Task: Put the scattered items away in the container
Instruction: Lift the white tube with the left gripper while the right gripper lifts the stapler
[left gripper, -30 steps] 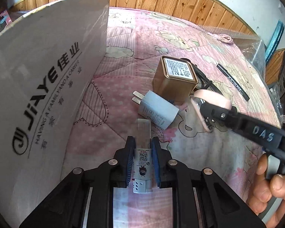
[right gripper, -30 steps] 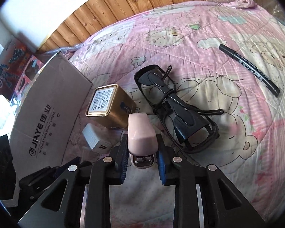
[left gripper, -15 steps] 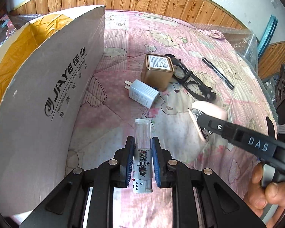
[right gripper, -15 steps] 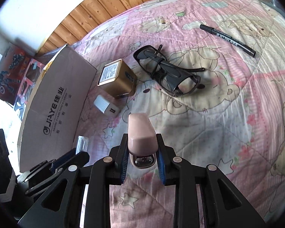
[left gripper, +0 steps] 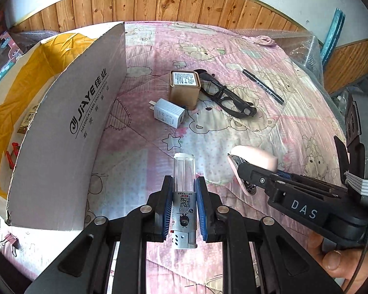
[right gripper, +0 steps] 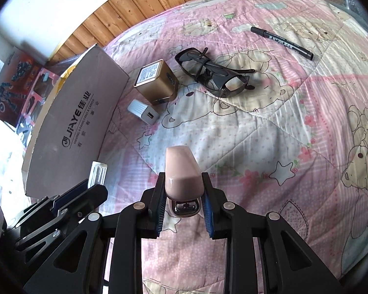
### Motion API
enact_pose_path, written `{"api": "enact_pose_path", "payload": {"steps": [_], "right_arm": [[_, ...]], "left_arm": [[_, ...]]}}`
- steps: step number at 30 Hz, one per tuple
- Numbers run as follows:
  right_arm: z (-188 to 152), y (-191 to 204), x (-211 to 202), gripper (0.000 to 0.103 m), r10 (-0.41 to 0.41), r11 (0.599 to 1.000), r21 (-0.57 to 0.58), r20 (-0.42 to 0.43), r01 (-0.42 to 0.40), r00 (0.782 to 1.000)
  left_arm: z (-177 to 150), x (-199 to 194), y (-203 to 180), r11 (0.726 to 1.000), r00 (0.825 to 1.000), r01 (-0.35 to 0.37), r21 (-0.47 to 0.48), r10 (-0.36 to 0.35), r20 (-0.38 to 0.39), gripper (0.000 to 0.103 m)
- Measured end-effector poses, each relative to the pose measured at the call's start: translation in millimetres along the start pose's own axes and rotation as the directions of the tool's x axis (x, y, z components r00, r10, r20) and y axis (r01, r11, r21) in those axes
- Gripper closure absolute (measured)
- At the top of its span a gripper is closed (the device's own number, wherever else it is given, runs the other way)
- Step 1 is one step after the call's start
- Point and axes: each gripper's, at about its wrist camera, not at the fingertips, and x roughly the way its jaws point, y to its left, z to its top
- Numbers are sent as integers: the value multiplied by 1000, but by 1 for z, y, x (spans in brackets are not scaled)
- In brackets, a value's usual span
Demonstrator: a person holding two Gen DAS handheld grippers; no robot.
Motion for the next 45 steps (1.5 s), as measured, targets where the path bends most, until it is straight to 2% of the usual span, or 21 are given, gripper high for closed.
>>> {"api": "enact_pose_path", "payload": {"steps": [22,45], "right_arm": [[-29,8,-43,75,8,1000,-4,46,-8,999],[-45,33,-78,75,33,998,-55,94,-28,995]], "left_arm": [[-19,-39,-16,999,999,27,39,-29,44,84],[-22,-65,-12,998,994,69,7,-69,89,84]]}}
